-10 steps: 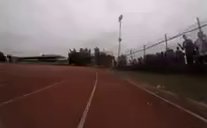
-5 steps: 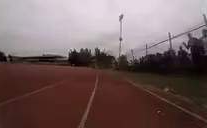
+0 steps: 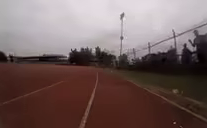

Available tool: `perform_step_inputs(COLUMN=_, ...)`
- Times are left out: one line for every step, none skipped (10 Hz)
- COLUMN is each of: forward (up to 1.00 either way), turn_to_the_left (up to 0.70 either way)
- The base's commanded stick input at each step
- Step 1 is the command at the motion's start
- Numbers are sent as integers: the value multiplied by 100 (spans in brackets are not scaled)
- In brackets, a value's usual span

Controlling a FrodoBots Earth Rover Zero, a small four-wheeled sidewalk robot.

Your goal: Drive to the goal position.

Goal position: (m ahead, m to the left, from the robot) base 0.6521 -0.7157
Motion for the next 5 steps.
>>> perform_step_inputs(forward=70, turn_to_the_left=0)
perform_step_inputs(forward=70, turn_to_the_left=0)
perform_step_inputs(forward=70, turn_to_the_left=0)
perform_step_inputs(forward=70, turn_to_the_left=0)
perform_step_inputs(forward=70, turn_to_the_left=0)
